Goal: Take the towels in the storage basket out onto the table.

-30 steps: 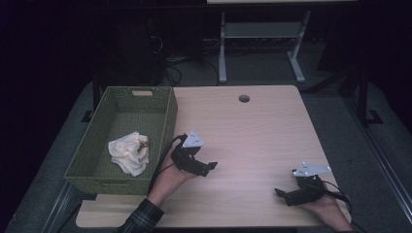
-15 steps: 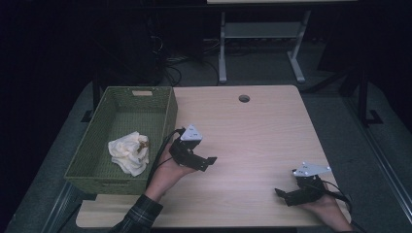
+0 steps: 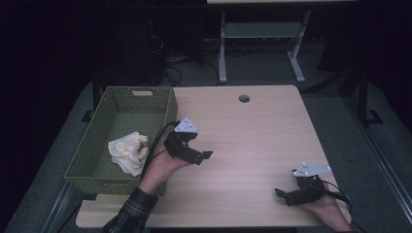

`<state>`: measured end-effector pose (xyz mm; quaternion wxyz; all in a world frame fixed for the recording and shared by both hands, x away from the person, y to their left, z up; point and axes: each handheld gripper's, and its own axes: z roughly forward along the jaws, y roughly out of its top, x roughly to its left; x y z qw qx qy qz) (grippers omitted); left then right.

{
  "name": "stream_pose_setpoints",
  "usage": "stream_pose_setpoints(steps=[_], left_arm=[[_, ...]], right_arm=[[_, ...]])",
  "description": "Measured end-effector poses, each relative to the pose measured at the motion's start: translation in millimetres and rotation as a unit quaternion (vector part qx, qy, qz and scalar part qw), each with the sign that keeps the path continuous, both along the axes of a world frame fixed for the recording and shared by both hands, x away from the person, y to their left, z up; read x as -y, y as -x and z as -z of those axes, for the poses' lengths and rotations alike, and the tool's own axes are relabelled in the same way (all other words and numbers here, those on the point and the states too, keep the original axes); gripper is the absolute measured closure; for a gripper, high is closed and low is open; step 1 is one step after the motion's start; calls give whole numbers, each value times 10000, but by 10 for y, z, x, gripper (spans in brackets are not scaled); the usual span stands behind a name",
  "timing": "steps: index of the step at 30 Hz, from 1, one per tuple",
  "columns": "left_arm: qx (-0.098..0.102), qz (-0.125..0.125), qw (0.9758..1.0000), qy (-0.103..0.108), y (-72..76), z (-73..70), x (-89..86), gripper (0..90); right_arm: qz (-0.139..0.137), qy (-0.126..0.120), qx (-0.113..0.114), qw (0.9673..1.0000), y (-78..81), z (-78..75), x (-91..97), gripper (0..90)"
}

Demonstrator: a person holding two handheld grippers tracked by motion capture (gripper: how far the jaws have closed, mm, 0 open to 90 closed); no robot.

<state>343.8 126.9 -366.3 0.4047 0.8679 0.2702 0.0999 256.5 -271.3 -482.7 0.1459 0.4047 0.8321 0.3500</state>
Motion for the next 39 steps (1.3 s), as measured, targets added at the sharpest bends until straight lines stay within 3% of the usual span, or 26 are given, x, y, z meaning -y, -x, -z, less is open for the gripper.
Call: stream_pose_setpoints(steps=[12,22,31,39], left_arm=[[-18,84,9999,-91,-77,-102,-167,126],[-9,-87,10000,-4,-100,-174,-339,131],[-71,-237,9996,-97,-123,-191,-517,132],[-43,-428,9991,-47,-134,-246,-695,132]], right_arm=[[-39,5,31,10000,-5,2,4,8],[-41,6,29,10000,-5,2,5,8],[-39,5,27,10000,-5,2,4,8],[-43,6,30,10000,-5,2,5,8]])
